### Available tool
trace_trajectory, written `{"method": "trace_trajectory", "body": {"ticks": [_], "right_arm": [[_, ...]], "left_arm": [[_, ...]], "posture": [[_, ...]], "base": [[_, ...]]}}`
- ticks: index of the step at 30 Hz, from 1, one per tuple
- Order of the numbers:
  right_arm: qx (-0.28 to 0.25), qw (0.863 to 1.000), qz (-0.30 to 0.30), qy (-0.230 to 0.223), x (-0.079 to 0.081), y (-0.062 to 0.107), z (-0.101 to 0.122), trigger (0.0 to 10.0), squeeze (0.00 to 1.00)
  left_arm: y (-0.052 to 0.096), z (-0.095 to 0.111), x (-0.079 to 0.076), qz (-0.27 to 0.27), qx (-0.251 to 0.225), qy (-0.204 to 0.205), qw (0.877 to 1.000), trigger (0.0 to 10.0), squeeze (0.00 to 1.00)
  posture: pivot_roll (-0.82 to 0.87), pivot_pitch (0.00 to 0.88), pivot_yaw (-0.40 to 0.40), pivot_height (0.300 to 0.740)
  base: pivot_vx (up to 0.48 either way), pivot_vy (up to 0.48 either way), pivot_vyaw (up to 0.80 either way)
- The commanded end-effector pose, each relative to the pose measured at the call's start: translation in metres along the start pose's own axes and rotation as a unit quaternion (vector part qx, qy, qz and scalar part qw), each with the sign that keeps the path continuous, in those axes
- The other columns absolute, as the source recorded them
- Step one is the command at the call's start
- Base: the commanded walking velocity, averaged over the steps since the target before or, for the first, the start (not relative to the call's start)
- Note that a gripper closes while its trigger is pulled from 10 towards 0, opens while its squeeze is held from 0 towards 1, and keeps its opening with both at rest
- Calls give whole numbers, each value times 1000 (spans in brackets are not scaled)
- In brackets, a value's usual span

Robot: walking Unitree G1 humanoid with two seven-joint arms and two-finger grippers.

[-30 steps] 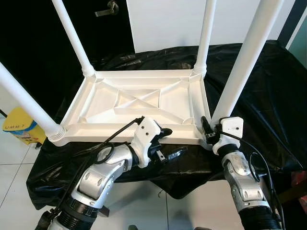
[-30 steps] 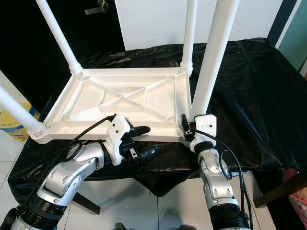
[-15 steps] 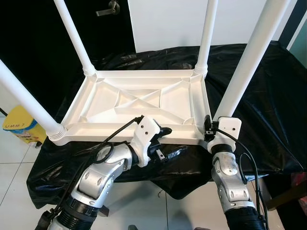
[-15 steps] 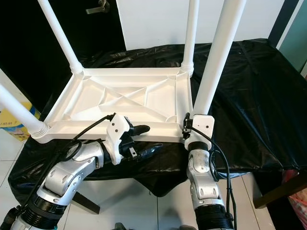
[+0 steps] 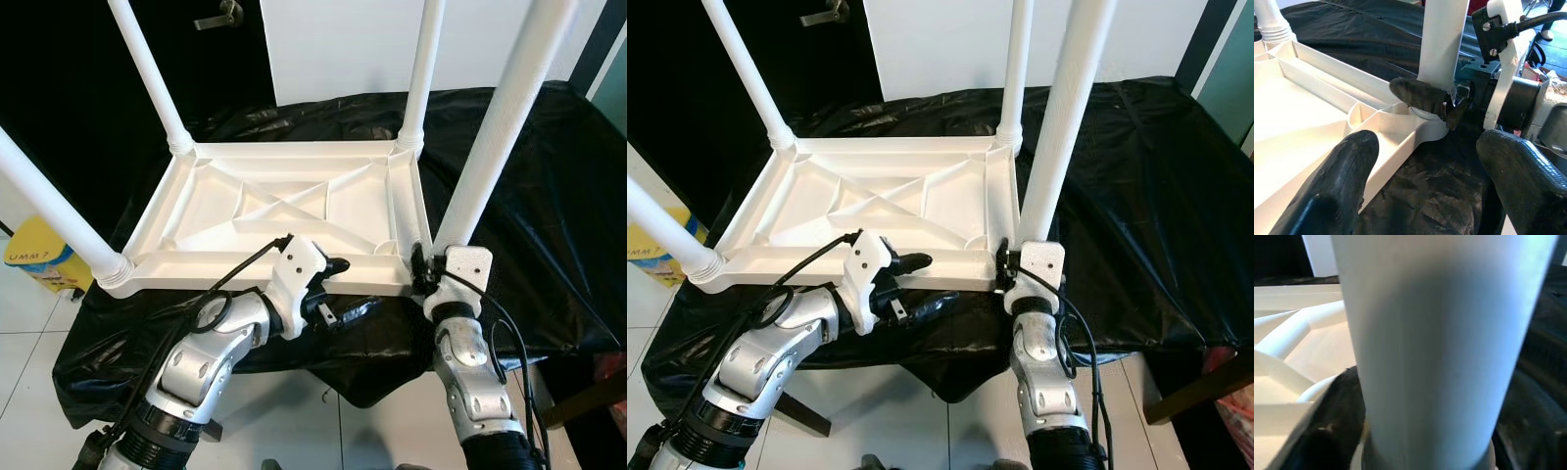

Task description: Building children table

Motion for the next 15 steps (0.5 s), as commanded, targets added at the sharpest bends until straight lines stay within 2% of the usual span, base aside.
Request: {"method": "trace_trajectory", "body": {"ticks": [1,7,8,9,14,15], "right_arm": [[-12,999,31,-8,3,-1,5,10000,1000],[-18,997,70,-13,-1,-2,10,10000,1000],[-18,995,96,-9,-3,-2,12,10000,0],[-12,992,129,-9,-5,-2,13,10000,0],[-1,983,182,-6,-7,-3,15,10000,0],[4,977,214,4,-8,-4,16,10000,0]], "left_arm": [[0,3,4,19,-1,-11,1000,10000,0],[-1,3,4,17,-1,-12,1000,10000,0],[-1,3,4,16,-1,-12,1000,10000,0],[-1,3,4,16,-2,-13,1000,10000,0],[-1,4,3,13,-3,-13,1000,10000,0],[-2,4,2,9,-3,-12,1000,10000,0]], "posture": [[-114,17,55,740],[-120,14,56,740],[-122,14,57,740],[-124,15,58,740],[-127,19,60,740],[-128,21,61,740]], "base": [[0,0,0],[0,0,0],[0,0,0],[0,0,0],[0,0,0],[0,0,0]]}}
Point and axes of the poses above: a point about 5 cm out from each wrist's last joint towards the gripper, its own y axis pointing back from the gripper into the wrist, its own z axis along the axis of the wrist's last joint, x = y × z, the point moved 2 cm from there along -y, pointing out of the wrist towards the gripper, and after that the axes turned 6 degrees about -y, right-handed, at the moved point
